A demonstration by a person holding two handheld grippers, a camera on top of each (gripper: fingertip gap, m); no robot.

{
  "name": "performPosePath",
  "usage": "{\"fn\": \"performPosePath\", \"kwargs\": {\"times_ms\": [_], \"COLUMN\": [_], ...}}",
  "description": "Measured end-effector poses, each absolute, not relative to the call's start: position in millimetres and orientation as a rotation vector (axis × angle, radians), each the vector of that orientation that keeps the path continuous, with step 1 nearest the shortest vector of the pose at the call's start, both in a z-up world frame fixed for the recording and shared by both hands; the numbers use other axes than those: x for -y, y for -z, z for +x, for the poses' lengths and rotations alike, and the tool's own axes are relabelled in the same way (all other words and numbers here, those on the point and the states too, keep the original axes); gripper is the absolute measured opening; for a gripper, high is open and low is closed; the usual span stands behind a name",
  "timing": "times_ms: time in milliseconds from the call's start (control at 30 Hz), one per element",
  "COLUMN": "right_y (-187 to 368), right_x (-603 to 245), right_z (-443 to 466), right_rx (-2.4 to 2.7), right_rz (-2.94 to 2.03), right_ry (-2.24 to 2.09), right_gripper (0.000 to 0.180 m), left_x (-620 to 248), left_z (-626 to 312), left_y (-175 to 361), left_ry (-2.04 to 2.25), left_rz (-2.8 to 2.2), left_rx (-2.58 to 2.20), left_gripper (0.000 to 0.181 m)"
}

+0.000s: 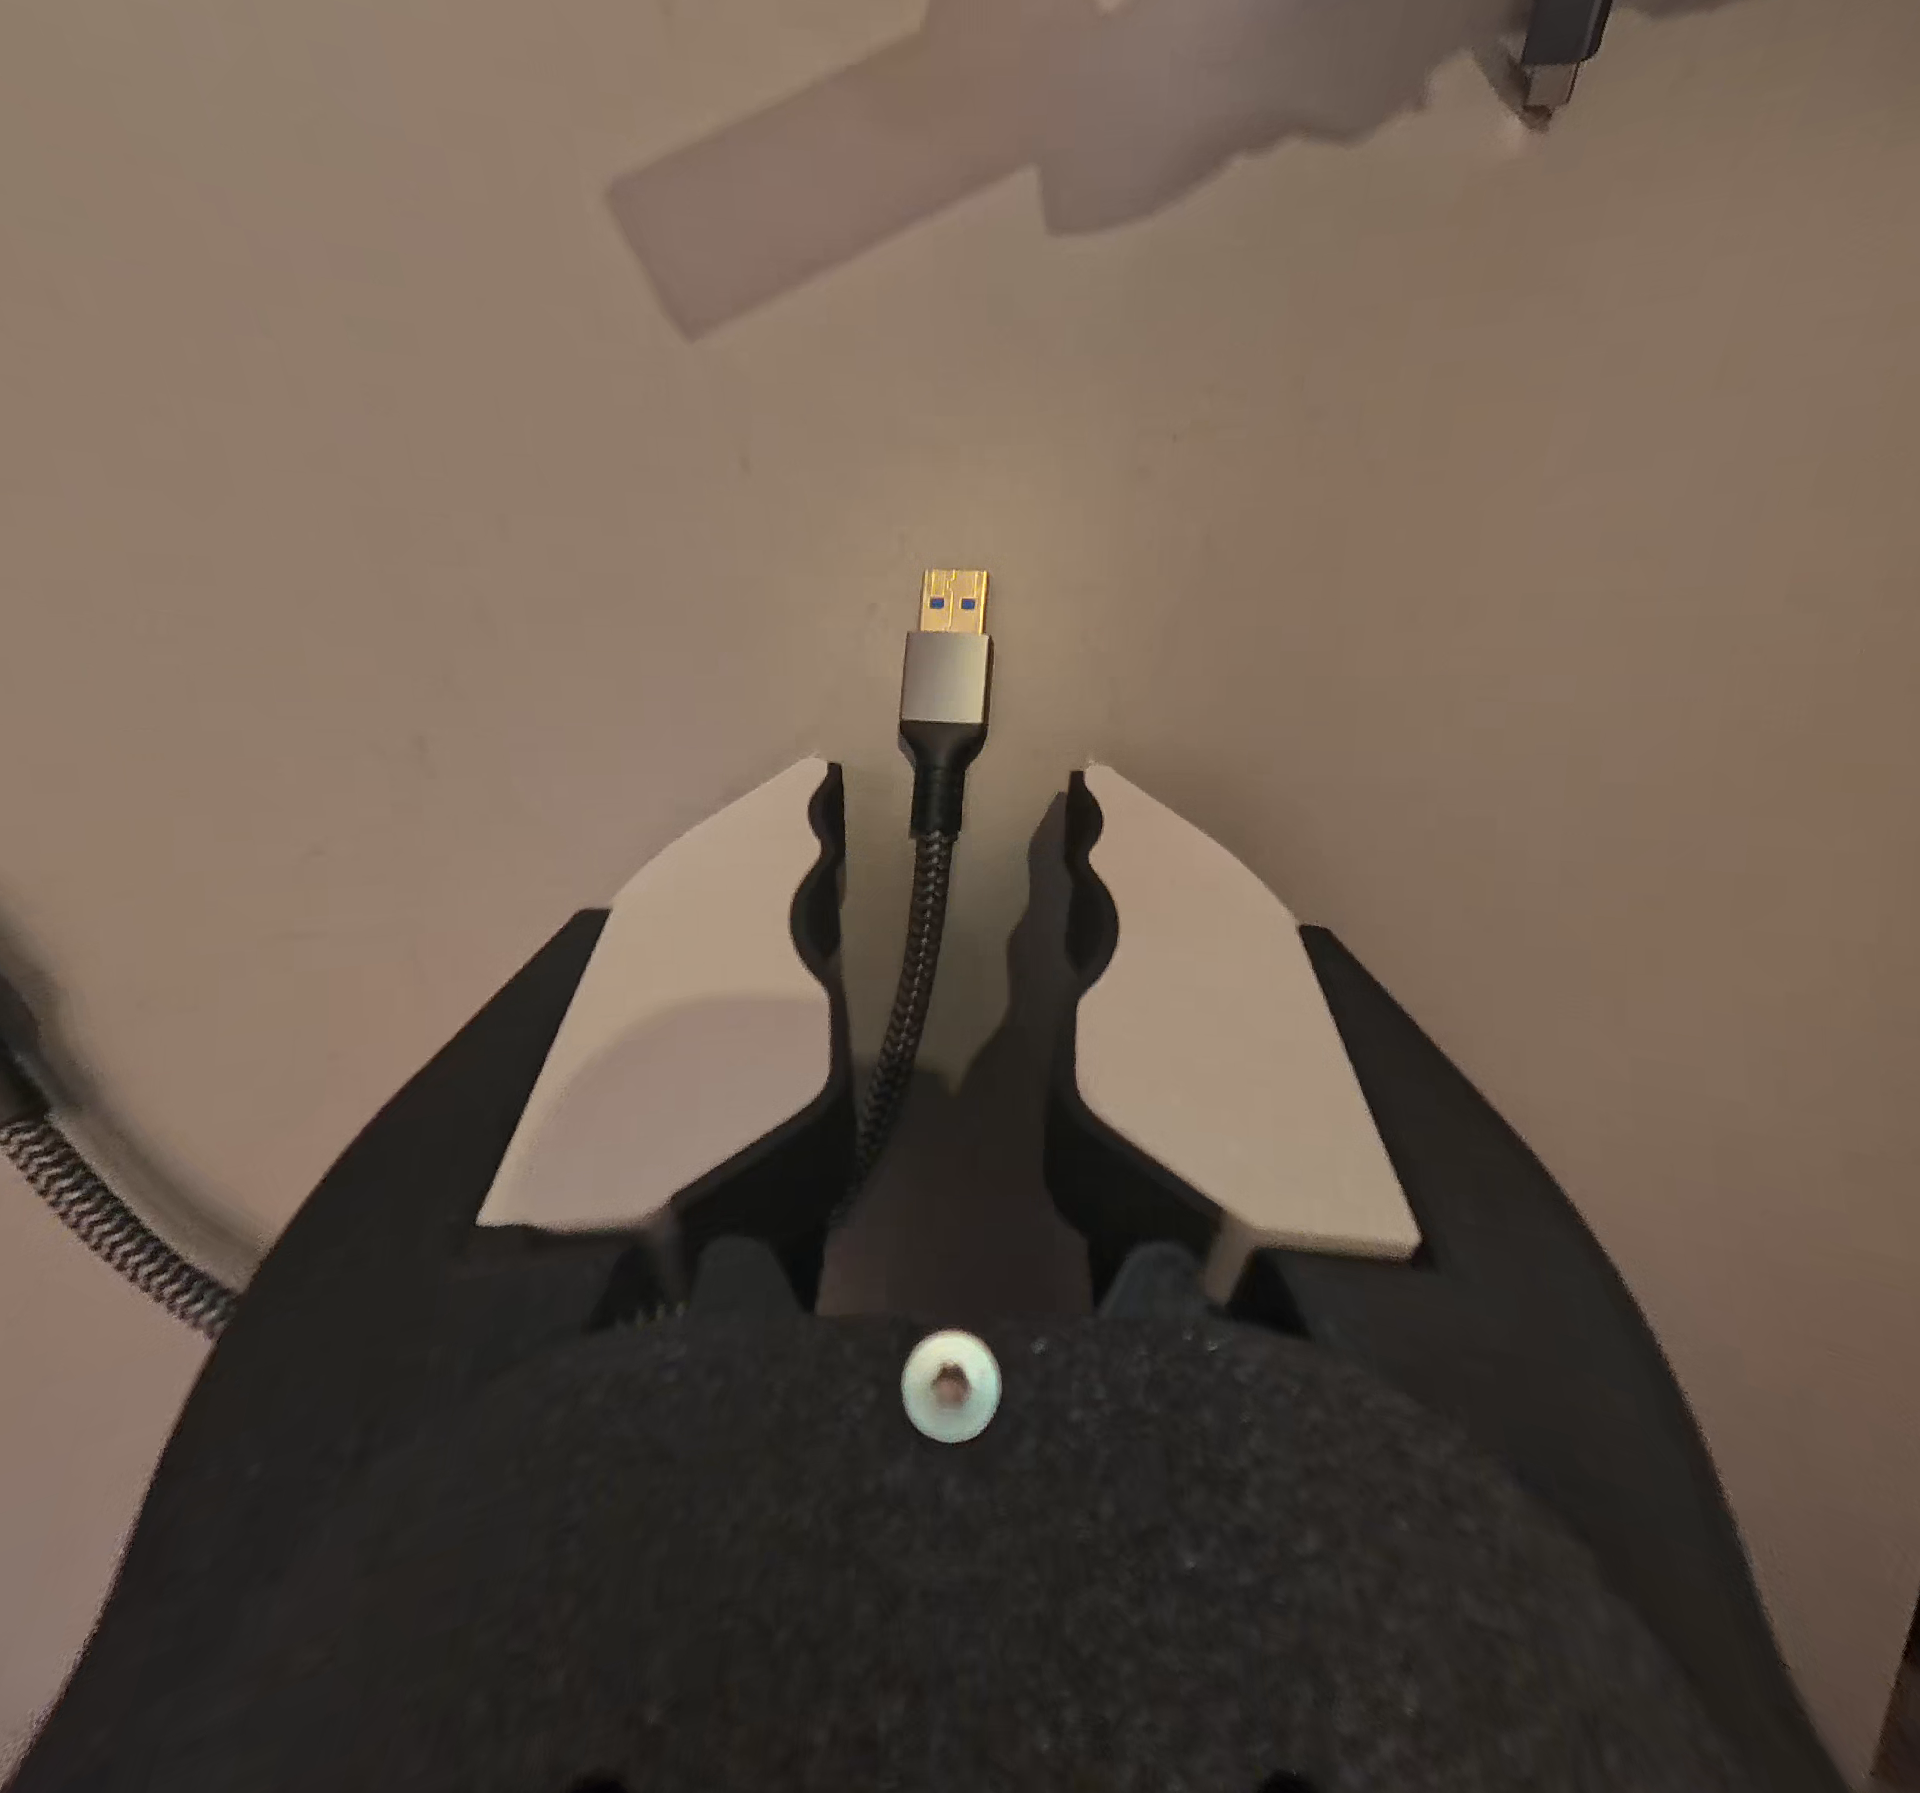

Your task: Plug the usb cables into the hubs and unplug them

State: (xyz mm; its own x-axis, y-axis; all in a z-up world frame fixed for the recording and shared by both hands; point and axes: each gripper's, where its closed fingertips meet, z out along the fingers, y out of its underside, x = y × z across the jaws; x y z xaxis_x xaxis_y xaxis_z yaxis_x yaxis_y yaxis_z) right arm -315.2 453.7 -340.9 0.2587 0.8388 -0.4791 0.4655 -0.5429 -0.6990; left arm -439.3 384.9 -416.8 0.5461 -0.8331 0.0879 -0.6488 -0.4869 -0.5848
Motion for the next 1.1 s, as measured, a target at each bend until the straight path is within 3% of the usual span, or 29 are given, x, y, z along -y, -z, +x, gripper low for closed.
{"fn": "performPosePath", "kwargs": {"times_ms": [100,167,433,700,1100], "right_y": [339,339,335,337,362], "right_x": [-451,-450,-452,-464,-458], "right_z": [-318,-319,-322,-317,-324], "right_rx": [1.197,1.205,1.182,1.090,1.000], "right_rz": [-2.094,-2.090,-2.050,-2.070,-2.237], "right_ry": [-1.213,-1.209,-1.222,-1.208,-1.367], "right_gripper": [0.036,0.036,0.036,0.036,0.036], "left_x": [-387,-389,-398,-443,-439], "left_z": [-439,-437,-435,-431,-411], "left_y": [419,420,418,333,332], "left_ry": [0.570,0.630,0.539,0.618,0.675], "left_rz": [-2.279,-2.247,-2.179,-1.846,-1.835], "left_rx": [-1.165,-1.147,-1.090,-0.744,-0.754], "left_gripper": [0.033,0.009,0.008,0.008,0.008]}}
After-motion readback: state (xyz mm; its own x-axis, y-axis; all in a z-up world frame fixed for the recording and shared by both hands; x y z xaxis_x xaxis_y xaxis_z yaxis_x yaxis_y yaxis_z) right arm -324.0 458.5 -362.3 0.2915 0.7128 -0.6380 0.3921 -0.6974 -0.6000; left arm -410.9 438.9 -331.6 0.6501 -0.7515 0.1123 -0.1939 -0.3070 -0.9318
